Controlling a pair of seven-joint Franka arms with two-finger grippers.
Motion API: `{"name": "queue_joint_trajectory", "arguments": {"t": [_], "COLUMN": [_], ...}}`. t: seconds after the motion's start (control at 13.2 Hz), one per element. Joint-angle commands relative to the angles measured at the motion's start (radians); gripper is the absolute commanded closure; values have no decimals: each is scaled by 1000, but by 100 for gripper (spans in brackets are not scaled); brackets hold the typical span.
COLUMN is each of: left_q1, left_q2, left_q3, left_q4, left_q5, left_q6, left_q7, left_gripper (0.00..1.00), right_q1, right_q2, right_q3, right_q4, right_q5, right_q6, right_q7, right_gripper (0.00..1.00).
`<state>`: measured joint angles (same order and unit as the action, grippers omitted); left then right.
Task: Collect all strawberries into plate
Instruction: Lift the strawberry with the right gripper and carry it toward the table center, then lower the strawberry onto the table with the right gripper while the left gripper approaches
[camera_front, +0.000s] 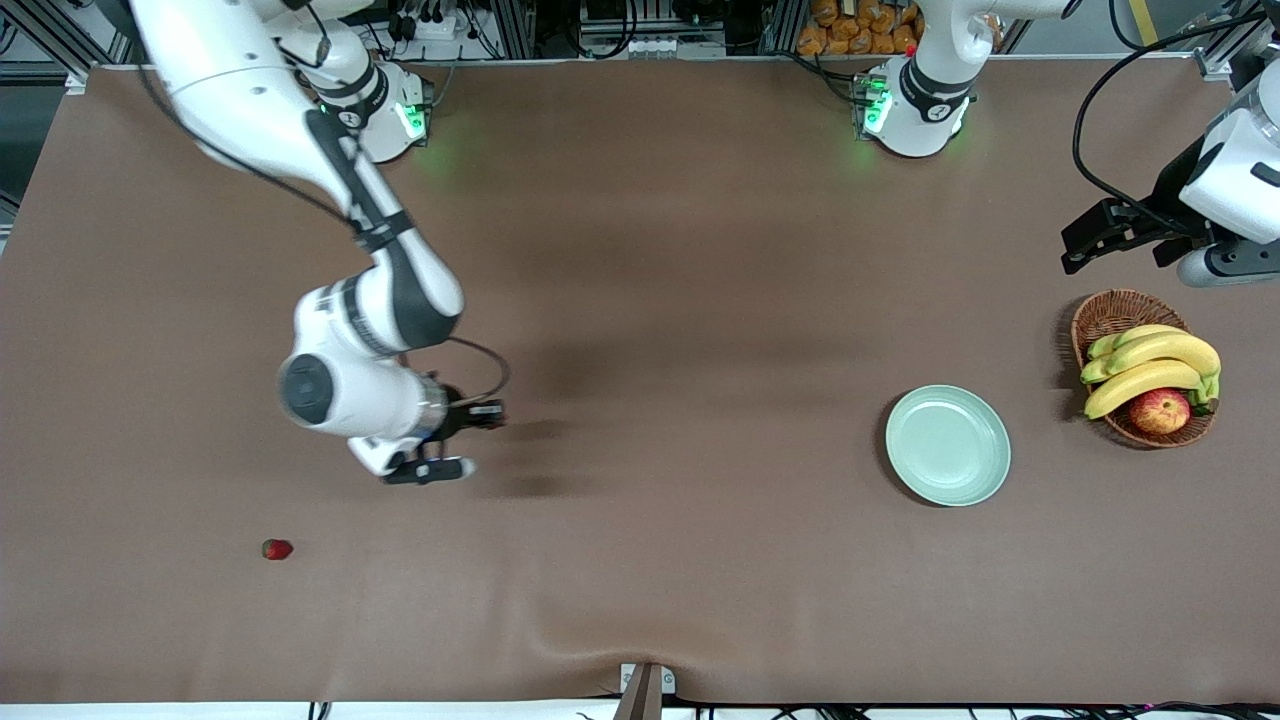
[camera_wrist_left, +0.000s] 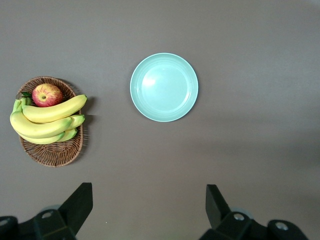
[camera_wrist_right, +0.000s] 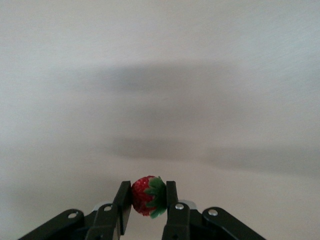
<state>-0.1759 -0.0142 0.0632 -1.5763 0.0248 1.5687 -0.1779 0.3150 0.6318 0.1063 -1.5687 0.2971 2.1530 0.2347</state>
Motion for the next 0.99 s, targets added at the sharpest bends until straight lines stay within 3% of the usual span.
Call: {"name": "queue_joint_trajectory", "arguments": {"t": [0.0,0.38,0.61,0.91], "left_q1": [-5,-8,-17,-22], "left_q2": [10,30,42,46], "left_q3": [1,-2,-5,-9], "left_q4": [18,21,21,18], "left_q5": [-17,-19,-19,-19], "left_q6": [1,30,36,47], "left_q7": [-3,-11,-25,-29], "left_gripper": [0,0,0,0], "right_q1": [100,304,451,523], "right_q2": [49,146,258,351], "right_q3": [-8,-20,-97,-126], "right_q4": [65,148,199,326], "right_q5": [20,11,5,7], "right_q6": [51,244,398,416], "right_q7": [173,487,644,839], "right_gripper": [89,89,89,86]}}
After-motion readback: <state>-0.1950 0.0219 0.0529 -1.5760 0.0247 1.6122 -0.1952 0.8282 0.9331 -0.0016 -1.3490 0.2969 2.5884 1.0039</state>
